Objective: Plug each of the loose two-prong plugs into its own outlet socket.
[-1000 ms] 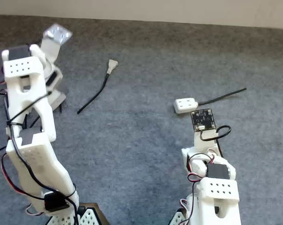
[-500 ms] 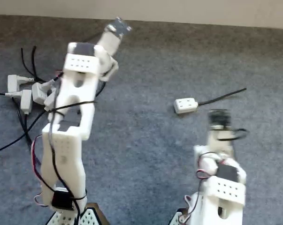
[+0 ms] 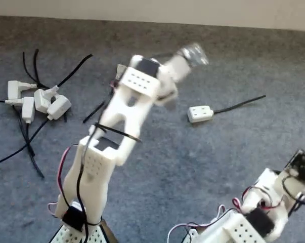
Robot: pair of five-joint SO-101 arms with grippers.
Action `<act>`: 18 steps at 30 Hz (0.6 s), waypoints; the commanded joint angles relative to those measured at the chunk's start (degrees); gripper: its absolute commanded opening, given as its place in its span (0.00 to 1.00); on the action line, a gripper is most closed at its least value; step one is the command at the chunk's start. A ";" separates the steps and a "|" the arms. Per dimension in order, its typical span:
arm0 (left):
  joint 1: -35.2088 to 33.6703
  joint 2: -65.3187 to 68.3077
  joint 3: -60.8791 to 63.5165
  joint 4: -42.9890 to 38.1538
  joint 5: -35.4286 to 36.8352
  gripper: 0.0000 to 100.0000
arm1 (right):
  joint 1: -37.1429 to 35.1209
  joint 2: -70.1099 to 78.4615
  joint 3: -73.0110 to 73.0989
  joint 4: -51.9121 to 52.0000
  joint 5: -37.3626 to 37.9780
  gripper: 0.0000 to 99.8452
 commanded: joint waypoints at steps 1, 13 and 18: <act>4.88 -0.66 -1.98 4.66 -4.13 0.29 | 2.51 -9.27 6.81 0.04 1.85 0.22; 11.38 2.33 -2.33 -9.67 -2.99 0.29 | 2.15 -5.93 9.27 0.66 1.76 0.22; 12.62 6.55 -2.42 -13.80 -2.99 0.29 | 2.07 -5.93 8.84 3.82 1.85 0.22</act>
